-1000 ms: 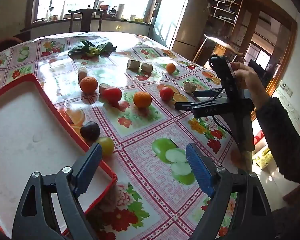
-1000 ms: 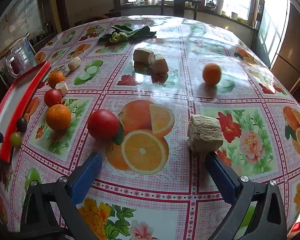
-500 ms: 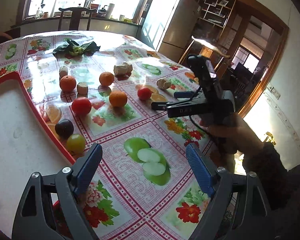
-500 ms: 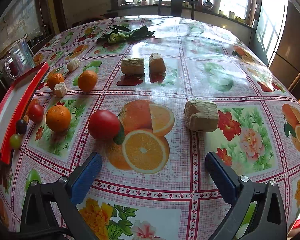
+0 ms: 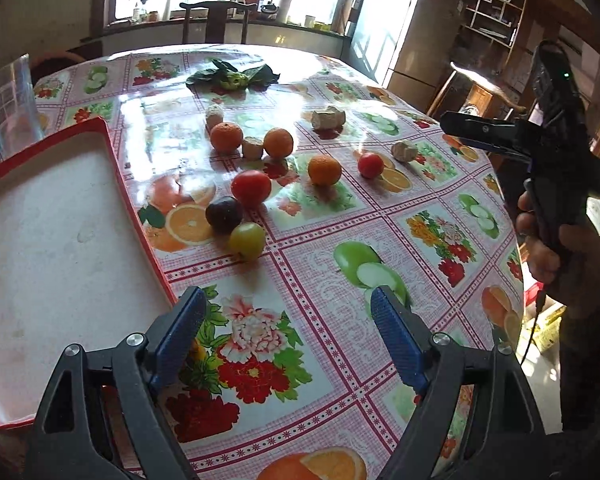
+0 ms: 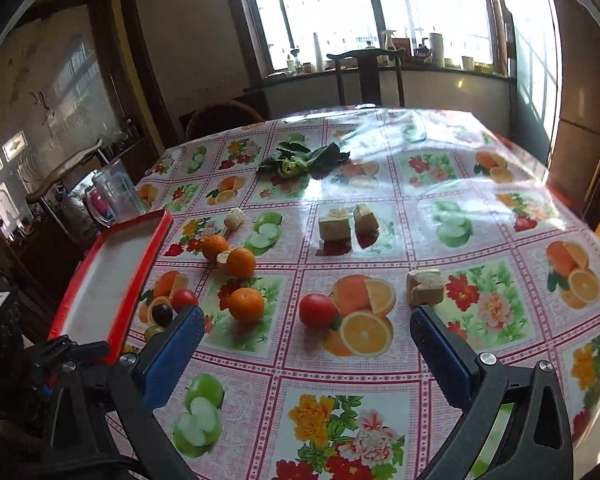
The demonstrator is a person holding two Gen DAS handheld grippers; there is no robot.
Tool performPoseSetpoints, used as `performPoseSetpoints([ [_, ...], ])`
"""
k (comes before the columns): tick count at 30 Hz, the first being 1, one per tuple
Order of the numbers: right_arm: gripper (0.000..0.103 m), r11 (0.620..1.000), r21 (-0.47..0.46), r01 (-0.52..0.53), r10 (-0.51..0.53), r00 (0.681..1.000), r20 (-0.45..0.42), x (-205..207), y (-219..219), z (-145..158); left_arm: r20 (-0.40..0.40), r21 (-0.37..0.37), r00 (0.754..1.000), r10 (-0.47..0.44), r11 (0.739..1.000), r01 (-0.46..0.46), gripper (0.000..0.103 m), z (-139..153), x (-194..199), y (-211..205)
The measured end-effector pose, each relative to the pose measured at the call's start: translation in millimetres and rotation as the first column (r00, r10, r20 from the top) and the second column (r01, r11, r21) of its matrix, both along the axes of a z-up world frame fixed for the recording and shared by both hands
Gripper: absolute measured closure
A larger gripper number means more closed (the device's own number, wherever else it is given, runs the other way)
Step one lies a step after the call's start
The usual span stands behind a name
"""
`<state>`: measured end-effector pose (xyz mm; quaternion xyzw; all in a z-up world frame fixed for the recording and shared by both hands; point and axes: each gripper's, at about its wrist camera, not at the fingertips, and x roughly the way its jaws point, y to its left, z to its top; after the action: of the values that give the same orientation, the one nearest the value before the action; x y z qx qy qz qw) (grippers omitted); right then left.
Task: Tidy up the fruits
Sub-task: 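Move both grippers over the table toward the fruits near the tray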
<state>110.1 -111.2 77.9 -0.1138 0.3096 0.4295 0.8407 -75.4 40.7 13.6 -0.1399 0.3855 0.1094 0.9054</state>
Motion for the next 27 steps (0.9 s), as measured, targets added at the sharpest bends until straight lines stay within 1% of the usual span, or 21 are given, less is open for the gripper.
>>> performPoseSetpoints([
  [1, 0.0, 1.0, -0.02, 0.01, -0.009, 0.999, 0.048, -7, 1, 2, 0.005, 0.019, 1.0, 0.02, 1.0, -0.02, 0.018, 4, 2, -2],
  [2, 0.0, 0.999, -0.04, 0.005, -0.002, 0.997, 0.078, -13, 3, 4, 0.018, 0.021, 0.999, 0.03, 0.999, -0.03, 0.018, 7, 4, -3],
  [3, 0.0, 0.998, -0.054, -0.022, 0.026, 0.996, 0.086, -17, 5, 5, 0.031, 0.015, 0.999, 0.034, 0.999, -0.035, 0.018, 11, 6, -4],
  [5, 0.0, 0.993, -0.071, -0.097, 0.101, 0.994, 0.049, -20, 7, 3, 0.046, 0.02, 0.998, 0.05, 0.998, -0.051, 0.018, 17, 10, -5],
  [7, 0.0, 0.986, -0.089, -0.143, 0.146, 0.989, 0.03, -23, 8, 3, 0.051, 0.056, 0.997, 0.063, 0.996, -0.066, 0.018, 23, 14, -10],
  [10, 0.0, 0.974, -0.123, -0.188, 0.195, 0.98, 0.049, -27, 9, 3, 0.073, 0.111, 0.994, 0.084, 0.99, -0.092, 0.018, 35, 18, -16],
  [12, 0.0, 0.968, -0.132, -0.213, 0.223, 0.973, 0.063, -30, 7, 7, 0.091, 0.128, 0.991, 0.102, 0.985, -0.113, 0.018, 43, 18, -17],
  [15, 0.0, 0.959, -0.118, -0.259, 0.267, 0.962, 0.062, -32, 1, 12, 0.109, 0.146, 0.988, 0.111, 0.981, -0.126, 0.018, 50, 18, -18],
  [19, 0.0, 0.956, -0.096, -0.279, 0.285, 0.956, 0.063, -29, -8, 19, 0.12, 0.156, 0.986, 0.116, 0.979, -0.134, 0.018, 54, 19, -21],
  [27, 0.0, 0.962, -0.076, -0.263, 0.268, 0.961, 0.066, -21, -20, 19, 0.116, 0.187, 0.988, 0.102, 0.975, -0.123, 0.018, 54, 21, -29],
])
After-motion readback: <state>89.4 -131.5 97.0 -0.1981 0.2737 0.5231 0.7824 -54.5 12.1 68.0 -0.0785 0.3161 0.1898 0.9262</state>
